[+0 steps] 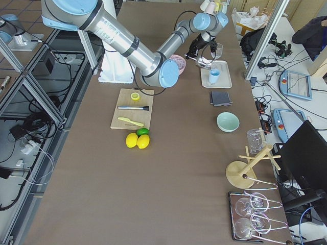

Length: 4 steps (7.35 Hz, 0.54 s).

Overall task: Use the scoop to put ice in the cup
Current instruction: 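Tilt the scoop over the light-blue cup with the right gripper, pouring ice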

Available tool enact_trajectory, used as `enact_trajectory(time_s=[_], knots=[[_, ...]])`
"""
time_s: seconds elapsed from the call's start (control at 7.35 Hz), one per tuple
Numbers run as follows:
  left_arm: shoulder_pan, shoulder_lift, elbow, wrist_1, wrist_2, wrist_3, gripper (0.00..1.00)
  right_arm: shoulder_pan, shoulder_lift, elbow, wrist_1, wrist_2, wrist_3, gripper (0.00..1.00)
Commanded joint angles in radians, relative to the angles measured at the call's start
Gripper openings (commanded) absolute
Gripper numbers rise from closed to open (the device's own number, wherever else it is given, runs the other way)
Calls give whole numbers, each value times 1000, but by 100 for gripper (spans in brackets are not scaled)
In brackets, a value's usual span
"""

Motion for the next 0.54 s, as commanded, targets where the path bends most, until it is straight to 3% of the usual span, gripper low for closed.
enact_trajectory(time_s=[0.0,0.41], knots=[[2,0,0,0,1,0,98,0,-2,0,0,2,0,0],[10,0,8,0,2,0,98,0,-4,1,0,0,0,0]])
